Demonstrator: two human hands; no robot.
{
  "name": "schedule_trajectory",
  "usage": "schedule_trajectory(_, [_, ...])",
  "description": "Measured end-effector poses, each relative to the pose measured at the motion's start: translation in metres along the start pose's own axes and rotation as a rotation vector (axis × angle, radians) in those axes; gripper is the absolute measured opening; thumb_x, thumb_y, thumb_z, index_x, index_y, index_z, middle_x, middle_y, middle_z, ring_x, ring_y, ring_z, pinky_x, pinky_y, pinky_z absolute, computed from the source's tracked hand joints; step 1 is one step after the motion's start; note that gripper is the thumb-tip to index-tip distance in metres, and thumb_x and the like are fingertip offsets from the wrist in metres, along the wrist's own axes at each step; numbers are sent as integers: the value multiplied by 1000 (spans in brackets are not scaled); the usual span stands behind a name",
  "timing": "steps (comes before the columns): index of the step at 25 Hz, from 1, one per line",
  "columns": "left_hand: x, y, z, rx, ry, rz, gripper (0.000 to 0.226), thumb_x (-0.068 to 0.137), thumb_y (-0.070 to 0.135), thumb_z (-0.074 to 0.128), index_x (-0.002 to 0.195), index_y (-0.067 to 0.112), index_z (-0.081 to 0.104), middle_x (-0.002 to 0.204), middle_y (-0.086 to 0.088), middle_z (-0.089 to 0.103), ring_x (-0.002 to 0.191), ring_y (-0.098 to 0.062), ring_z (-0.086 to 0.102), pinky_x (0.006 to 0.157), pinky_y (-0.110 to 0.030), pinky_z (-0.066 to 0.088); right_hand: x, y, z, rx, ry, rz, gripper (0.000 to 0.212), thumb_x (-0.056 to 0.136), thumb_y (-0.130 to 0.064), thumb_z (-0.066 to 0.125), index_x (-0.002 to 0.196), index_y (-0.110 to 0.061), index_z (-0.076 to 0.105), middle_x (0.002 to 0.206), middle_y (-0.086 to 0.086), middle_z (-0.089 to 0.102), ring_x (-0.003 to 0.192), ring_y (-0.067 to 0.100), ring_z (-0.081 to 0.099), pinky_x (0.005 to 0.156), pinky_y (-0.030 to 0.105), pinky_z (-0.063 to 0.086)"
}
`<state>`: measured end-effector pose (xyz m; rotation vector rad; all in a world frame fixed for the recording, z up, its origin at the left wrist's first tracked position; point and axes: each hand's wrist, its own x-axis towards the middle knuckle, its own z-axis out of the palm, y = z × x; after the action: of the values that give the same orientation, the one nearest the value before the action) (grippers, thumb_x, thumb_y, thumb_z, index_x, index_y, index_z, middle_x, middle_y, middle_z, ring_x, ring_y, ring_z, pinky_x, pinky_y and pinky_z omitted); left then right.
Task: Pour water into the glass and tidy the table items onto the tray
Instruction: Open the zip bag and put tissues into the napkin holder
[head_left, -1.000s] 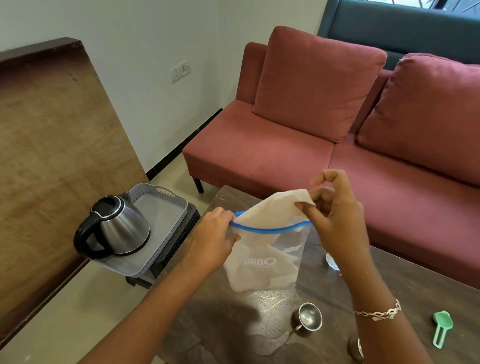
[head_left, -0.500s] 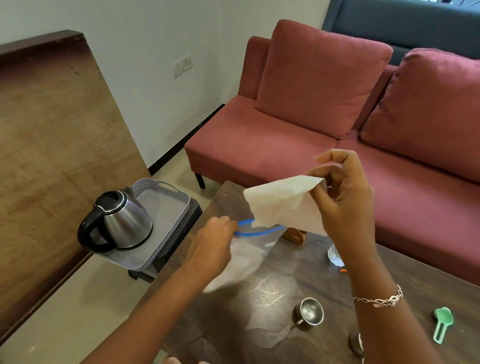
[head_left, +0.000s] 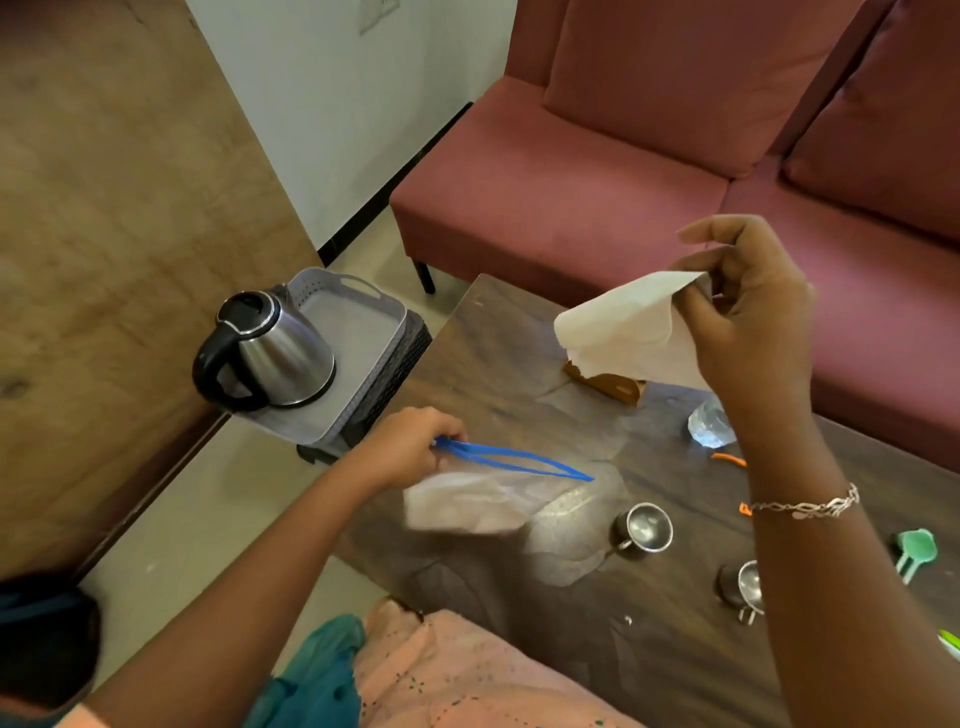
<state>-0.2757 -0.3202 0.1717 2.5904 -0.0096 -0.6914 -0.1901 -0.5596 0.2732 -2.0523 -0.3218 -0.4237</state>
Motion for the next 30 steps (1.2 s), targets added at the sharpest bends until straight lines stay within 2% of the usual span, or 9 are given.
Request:
schedule_trajectory(4, [7, -25, 8, -120, -218, -44, 35, 75, -5, 56, 68, 30, 58, 84, -1, 64, 81, -18, 57, 79, -34, 46, 0, 5, 11, -16, -40, 16, 32, 77, 3, 49, 102, -14, 58, 73, -19, 58, 62, -2, 54, 61, 13, 40])
schedule_trajectory(8, [35, -46, 33, -61, -264, -47, 28, 77, -7, 54, 90, 14, 68, 90, -5, 65, 86, -20, 57, 76, -29, 42, -2, 9, 20, -44, -90, 26, 32, 79, 4, 51, 105, -13, 60, 74, -22, 56, 63, -6, 54, 62, 9, 40])
schedule_trajectory(13, [72, -56, 51, 1, -120, -127, 34, 80, -8, 46, 101, 10, 66, 105, -14, 65, 97, -30, 59, 72, -32, 42, -9, 13, 19, -114, -125, 30, 29, 80, 3, 53, 103, -11, 62, 76, -23, 56, 68, -13, 54, 64, 4, 39])
schedule_trajectory(17, [91, -69, 57, -20, -15, -179, 35, 81, -1, 55, 113, 14, 56, 119, -10, 51, 108, -28, 53, 90, -37, 46, -13, 16, 18, -139, -128, 56, 28, 80, 0, 54, 102, -15, 62, 75, -8, 62, 70, -5, 58, 66, 9, 44])
schedule_trajectory(20, [92, -58, 54, -45, 62, -153, 56, 78, 15, 69, 128, 17, 45, 132, -8, 41, 121, -26, 42, 101, -42, 40, -16, 15, 21, -131, -141, 87, 31, 80, 3, 55, 101, -20, 61, 78, -5, 61, 74, 4, 59, 69, 21, 48])
schedule_trajectory(23, [73, -18, 41, -363, 103, -53, 77, 72, 31, 76, 137, 21, 35, 142, -5, 36, 130, -22, 35, 106, -41, 36, -15, 10, 24, -145, -182, 118, 31, 79, 5, 56, 97, -20, 64, 76, -8, 61, 72, 14, 61, 64, 15, 44])
schedule_trajectory(26, [41, 31, 30, -615, 468, 187, 72, 65, 47, 76, 125, 22, 44, 128, 2, 48, 119, -15, 44, 98, -29, 40, -15, 4, 25, -148, -225, 167, 28, 76, 3, 58, 91, -19, 67, 75, -10, 63, 68, 12, 59, 62, 9, 40])
schedule_trajectory(28, [24, 51, 26, -607, 758, 350, 56, 68, 62, 65, 107, 25, 48, 116, 8, 50, 109, -12, 47, 92, -23, 41, -15, 2, 29, -116, -258, 207, 25, 75, 3, 59, 86, -17, 68, 78, -7, 66, 68, 13, 60, 64, 16, 44])
schedule_trajectory(30, [14, 64, 21, -512, 911, 412, 51, 73, 67, 56, 99, 24, 46, 113, 9, 46, 106, -12, 45, 91, -33, 45, -15, -1, 31, -55, -294, 257, 20, 77, 1, 60, 83, -15, 68, 79, -3, 70, 73, 18, 64, 67, 27, 51])
